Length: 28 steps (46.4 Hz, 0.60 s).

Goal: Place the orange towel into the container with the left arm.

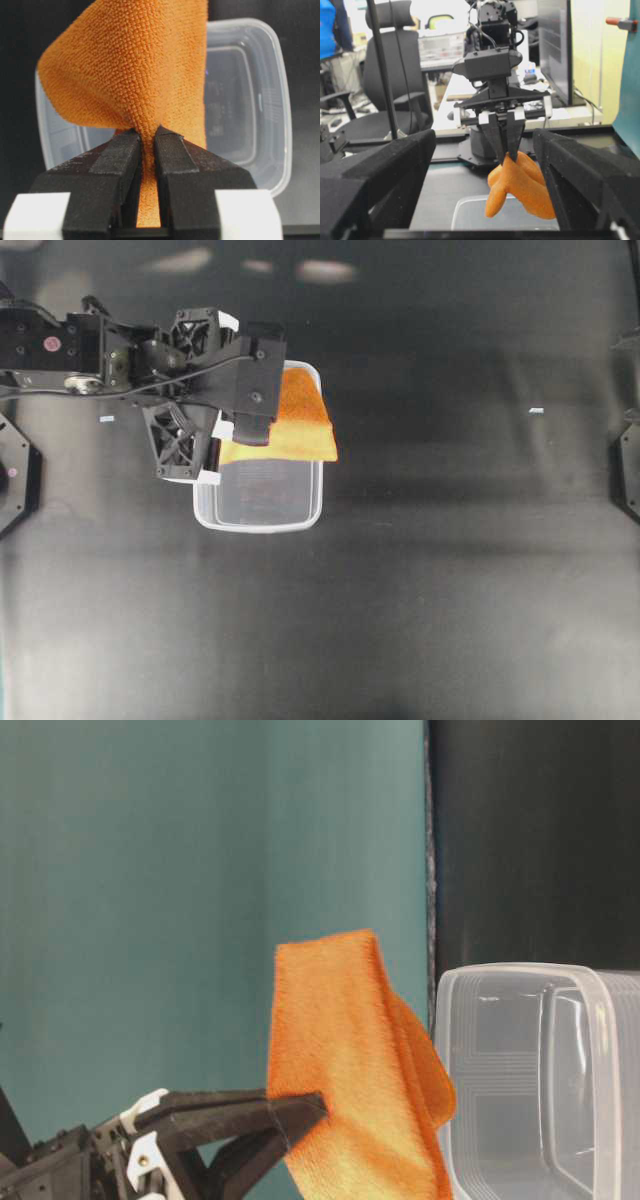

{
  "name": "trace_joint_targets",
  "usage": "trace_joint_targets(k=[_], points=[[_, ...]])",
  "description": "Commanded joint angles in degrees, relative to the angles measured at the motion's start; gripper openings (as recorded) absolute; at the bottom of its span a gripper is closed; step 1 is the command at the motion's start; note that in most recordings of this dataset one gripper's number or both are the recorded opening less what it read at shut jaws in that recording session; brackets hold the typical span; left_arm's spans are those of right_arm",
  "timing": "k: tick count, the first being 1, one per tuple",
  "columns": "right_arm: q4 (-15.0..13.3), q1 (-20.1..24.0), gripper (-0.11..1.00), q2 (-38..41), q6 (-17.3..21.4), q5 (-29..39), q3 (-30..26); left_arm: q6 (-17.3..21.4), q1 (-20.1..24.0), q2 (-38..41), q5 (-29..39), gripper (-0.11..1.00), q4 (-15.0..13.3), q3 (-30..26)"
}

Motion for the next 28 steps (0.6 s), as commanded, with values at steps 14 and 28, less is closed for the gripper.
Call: trace_joint_targets(k=[14, 28], points=[[0.2, 0.2, 0.76, 0.7, -0.1, -0.5, -0.1, -0.1, 0.3, 2.1, 2.0, 0.08, 0.2, -0.5], [0.2, 0.2, 0.76, 0.7, -0.1, -0.5, 0.0, 1.1, 0.4, 2.2, 0.2, 0.88, 0.2, 0.7]])
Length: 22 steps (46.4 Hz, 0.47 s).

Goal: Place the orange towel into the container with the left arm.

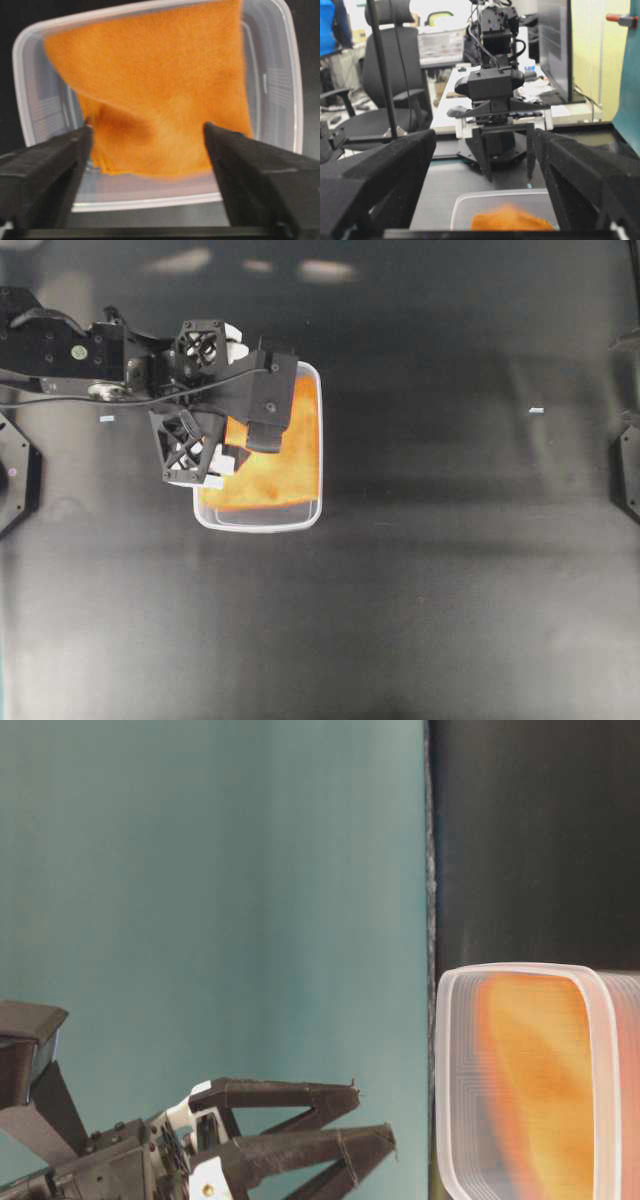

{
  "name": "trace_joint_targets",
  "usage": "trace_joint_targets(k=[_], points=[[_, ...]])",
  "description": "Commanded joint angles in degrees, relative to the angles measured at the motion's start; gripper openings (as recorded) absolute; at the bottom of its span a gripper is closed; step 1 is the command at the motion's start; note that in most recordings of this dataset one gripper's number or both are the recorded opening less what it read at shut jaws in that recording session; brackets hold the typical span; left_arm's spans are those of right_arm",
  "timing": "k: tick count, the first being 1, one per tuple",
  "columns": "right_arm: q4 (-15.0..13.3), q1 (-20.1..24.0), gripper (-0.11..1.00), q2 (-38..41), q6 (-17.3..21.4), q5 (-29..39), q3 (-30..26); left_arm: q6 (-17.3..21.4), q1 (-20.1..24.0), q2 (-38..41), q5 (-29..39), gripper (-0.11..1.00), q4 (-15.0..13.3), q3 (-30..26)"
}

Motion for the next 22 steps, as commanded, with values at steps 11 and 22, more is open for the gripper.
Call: trace_joint_targets(k=[11, 22], points=[[0.1, 0.2, 0.76, 0.5, 0.1, -0.5, -0.3, 0.4, 0.3, -2.5, 0.0, 0.9, 0.3, -1.6], [0.1, 0.2, 0.76, 0.4, 0.1, -0.5, 0.0, -0.3, 1.1, -13.9, -3.3, 0.9, 0.3, -1.1]])
